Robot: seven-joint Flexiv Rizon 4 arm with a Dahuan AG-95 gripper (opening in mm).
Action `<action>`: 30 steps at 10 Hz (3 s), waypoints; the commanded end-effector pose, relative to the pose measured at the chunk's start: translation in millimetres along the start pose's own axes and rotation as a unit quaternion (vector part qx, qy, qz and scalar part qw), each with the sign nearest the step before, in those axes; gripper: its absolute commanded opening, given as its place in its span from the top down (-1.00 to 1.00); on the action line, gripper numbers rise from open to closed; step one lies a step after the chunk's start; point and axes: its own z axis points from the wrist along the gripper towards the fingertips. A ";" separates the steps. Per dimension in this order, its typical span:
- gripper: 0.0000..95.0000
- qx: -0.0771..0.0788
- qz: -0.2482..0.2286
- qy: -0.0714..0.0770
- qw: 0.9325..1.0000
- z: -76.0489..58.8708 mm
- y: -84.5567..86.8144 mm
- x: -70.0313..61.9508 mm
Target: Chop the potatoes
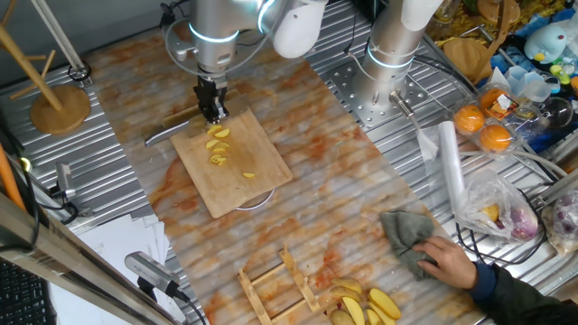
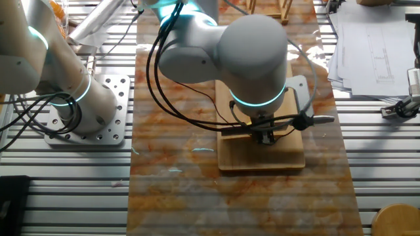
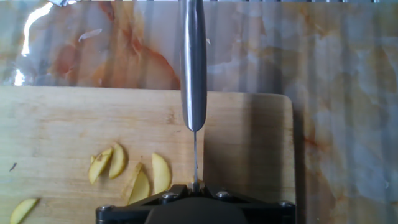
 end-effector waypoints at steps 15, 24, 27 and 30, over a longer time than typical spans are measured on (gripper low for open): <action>1.00 0.016 -0.021 0.028 0.999 3.3 6.0 -41.1; 1.00 0.010 -0.025 0.025 0.999 -5.9 6.6 -35.9; 1.00 0.011 -0.014 0.022 1.000 -12.5 6.9 -35.7; 1.00 0.018 0.000 0.023 1.000 -10.8 6.1 -35.4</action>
